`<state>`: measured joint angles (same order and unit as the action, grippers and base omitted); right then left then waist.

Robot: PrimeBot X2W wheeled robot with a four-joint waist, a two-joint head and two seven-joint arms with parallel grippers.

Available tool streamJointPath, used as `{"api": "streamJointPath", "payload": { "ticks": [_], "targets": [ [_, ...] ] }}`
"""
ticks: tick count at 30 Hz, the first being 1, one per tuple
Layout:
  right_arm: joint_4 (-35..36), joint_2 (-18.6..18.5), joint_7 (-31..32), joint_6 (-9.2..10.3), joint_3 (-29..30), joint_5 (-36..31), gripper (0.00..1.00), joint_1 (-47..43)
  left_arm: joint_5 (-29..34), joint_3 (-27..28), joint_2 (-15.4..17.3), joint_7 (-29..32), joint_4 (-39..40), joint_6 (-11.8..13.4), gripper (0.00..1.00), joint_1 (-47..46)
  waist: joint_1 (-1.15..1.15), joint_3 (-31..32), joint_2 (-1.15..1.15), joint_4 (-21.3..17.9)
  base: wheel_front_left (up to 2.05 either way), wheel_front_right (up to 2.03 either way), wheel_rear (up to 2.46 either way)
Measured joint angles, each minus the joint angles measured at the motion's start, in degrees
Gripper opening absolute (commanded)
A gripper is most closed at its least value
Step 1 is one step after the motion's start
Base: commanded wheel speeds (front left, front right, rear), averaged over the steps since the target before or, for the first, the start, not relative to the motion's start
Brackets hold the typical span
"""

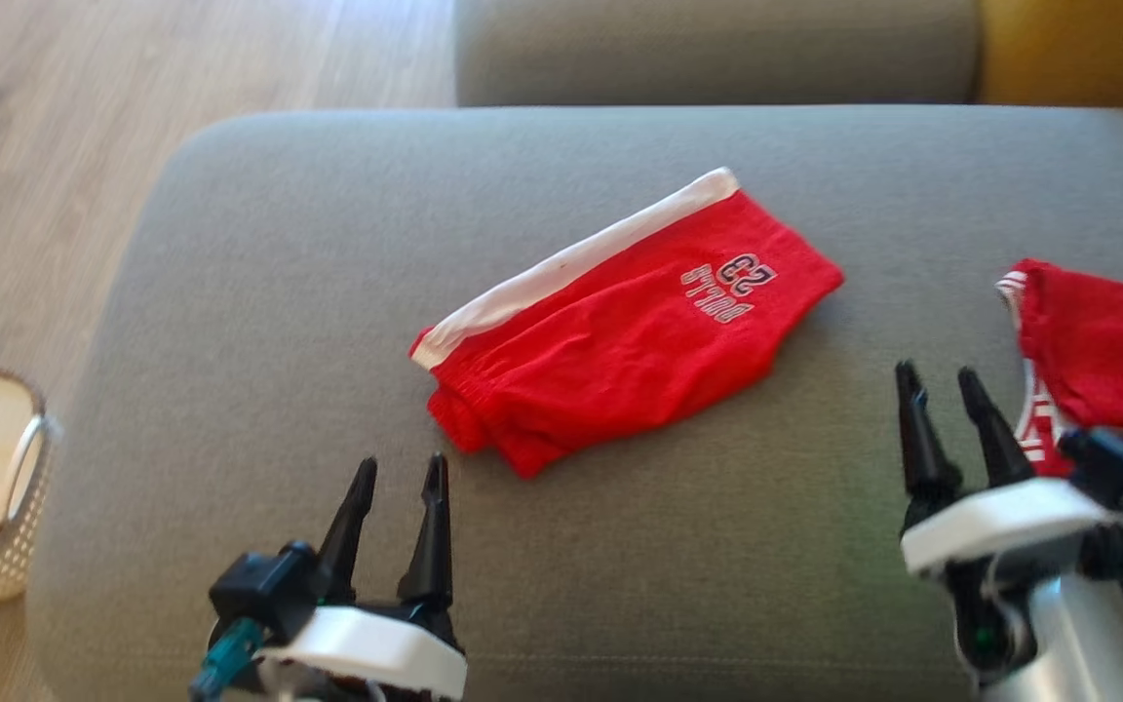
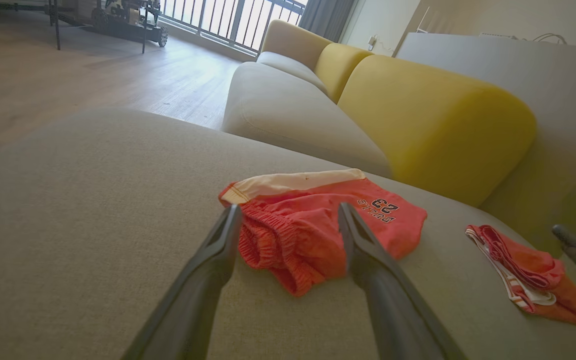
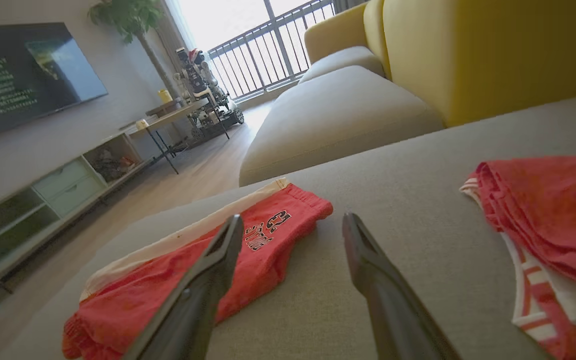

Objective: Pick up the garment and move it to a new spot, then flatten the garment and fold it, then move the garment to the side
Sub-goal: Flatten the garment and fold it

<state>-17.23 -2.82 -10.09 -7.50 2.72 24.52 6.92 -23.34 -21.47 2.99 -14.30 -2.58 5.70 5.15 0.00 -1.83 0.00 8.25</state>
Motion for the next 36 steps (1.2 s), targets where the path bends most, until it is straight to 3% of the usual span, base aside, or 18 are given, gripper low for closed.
{"api": "streamJointPath", "payload": {
  "ticks": [6,14,26,35,36],
  "targets": [
    [-10.14,-0.01,8.29,0.00,2.58,16.62,1.00,10.29,-0.04,-1.05,-0.01,0.00,0.04,0.44,1.00,-2.62,0.00,-3.68,0.00,3.42,0.00,0.00,0.00],
    [-25.52,-0.14,19.54,0.01,11.55,29.71,1.00,21.74,-0.65,-2.08,-0.03,0.00,0.23,0.94,1.00,-4.74,0.00,-7.81,0.00,8.83,0.00,0.00,0.00],
    [-39.16,-6.65,24.47,0.05,13.73,29.70,1.00,33.90,-2.52,-4.44,-0.09,0.00,0.69,1.41,1.00,-6.89,0.00,-12.11,0.00,14.42,0.00,0.00,0.00],
    [-48.36,-10.76,25.98,0.01,11.46,25.06,1.00,42.32,-3.11,-5.86,-0.16,0.00,0.80,1.62,1.00,-8.16,0.00,-14.27,0.00,17.65,0.00,0.00,0.00],
    [-48.87,-10.94,25.98,0.01,11.33,24.82,0.33,42.85,-3.11,-5.93,-0.16,0.00,0.81,1.64,1.00,-8.15,0.00,-14.40,0.00,17.89,0.00,0.00,0.00]
  ]
}}
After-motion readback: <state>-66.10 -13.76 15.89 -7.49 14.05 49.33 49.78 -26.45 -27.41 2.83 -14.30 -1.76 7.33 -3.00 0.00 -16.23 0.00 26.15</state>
